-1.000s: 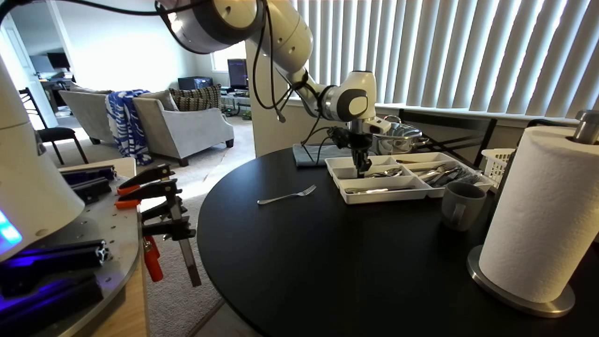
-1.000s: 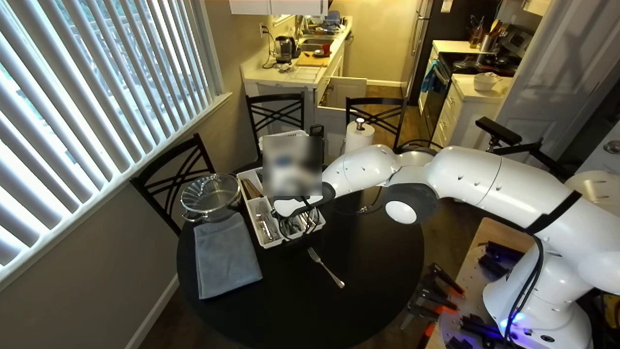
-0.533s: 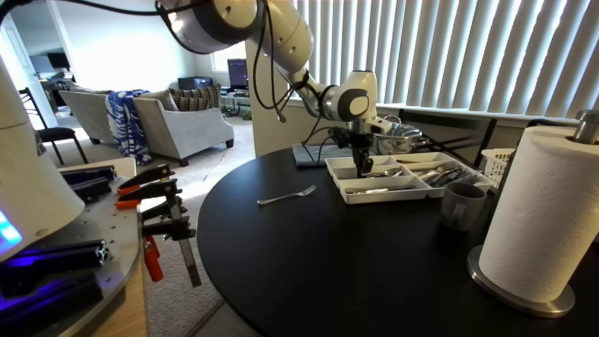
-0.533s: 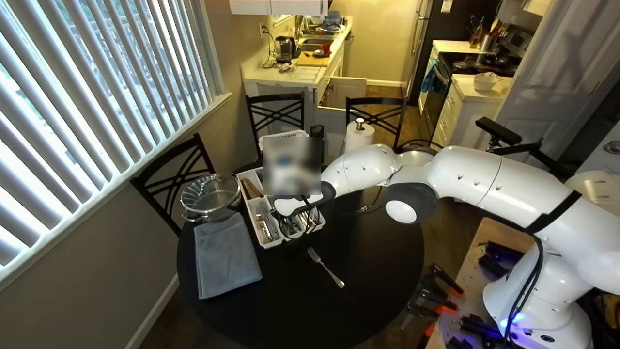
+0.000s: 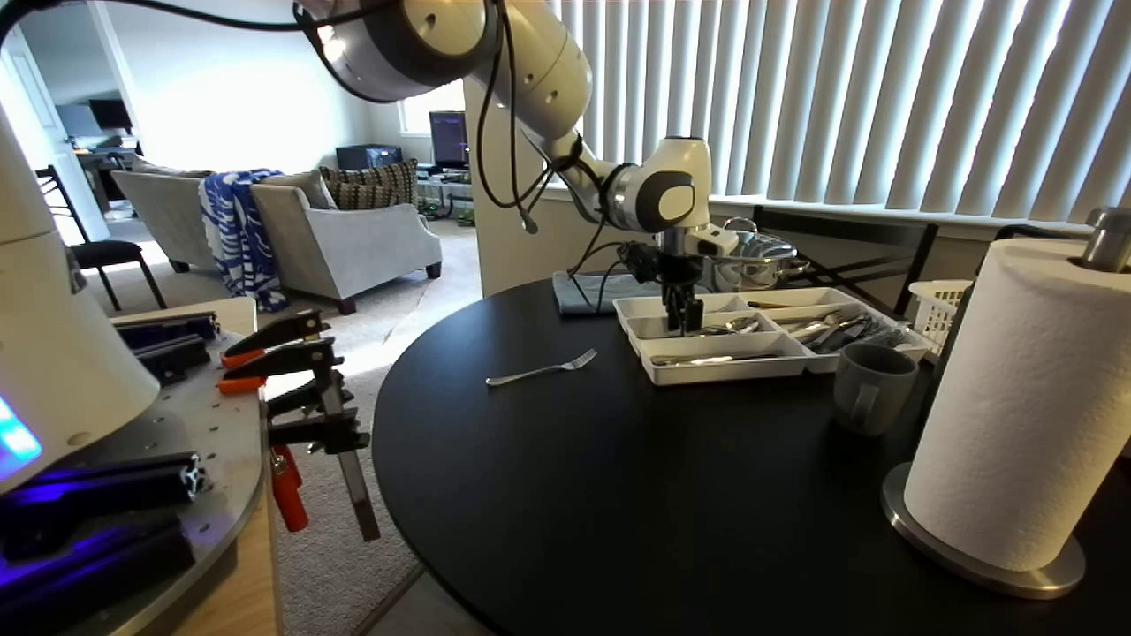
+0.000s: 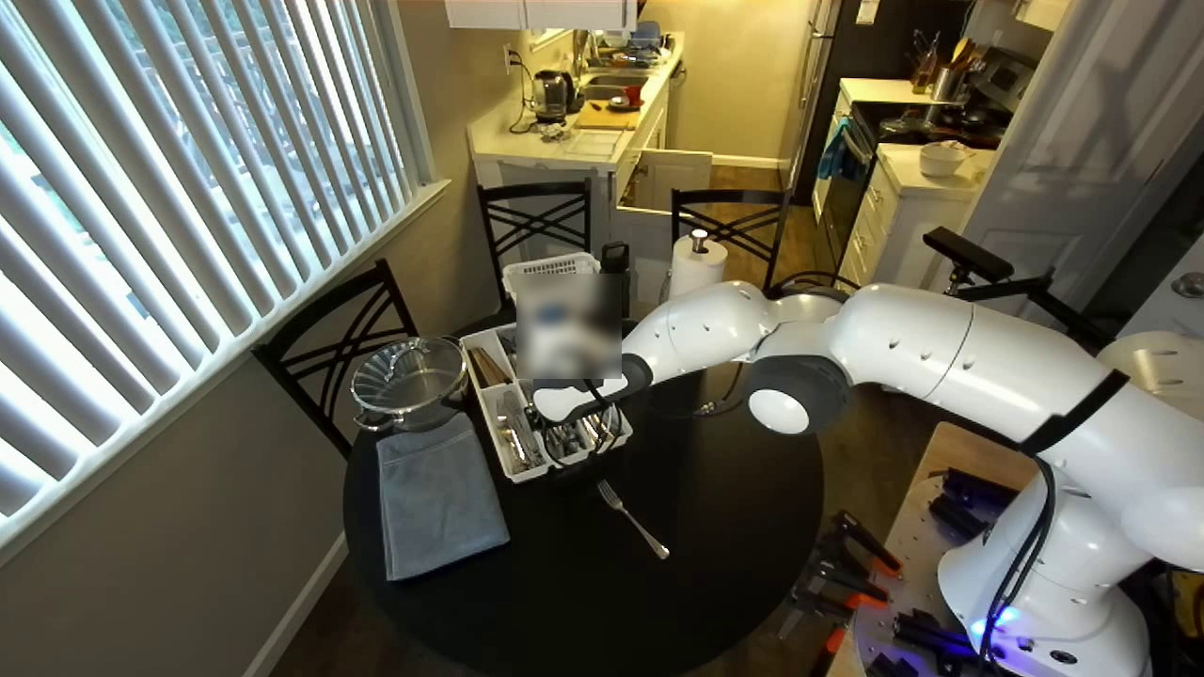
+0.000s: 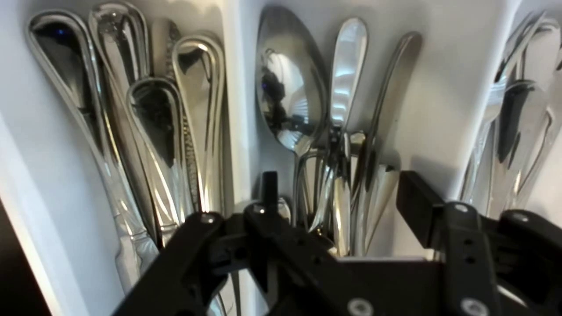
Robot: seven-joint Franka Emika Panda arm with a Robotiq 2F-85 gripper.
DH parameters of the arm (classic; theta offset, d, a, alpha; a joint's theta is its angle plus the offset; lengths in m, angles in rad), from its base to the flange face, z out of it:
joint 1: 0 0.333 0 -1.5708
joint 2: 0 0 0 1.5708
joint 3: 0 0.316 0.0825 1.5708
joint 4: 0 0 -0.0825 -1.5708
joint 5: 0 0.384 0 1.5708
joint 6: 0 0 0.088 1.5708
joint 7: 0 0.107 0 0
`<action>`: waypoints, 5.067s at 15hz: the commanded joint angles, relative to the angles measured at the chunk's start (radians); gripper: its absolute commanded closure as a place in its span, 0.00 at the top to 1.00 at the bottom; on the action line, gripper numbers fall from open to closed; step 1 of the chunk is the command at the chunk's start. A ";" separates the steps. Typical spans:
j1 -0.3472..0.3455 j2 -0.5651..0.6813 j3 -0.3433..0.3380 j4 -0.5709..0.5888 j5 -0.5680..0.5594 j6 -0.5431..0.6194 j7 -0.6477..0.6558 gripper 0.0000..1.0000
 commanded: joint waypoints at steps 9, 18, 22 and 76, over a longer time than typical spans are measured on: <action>-0.004 -0.002 0.011 -0.010 -0.005 0.034 -0.004 0.04; 0.008 -0.086 -0.054 -0.122 -0.005 0.212 0.027 0.03; 0.022 -0.133 -0.070 -0.173 -0.004 0.305 0.021 0.03; -0.160 -0.183 0.193 -0.389 0.026 0.539 -0.057 0.70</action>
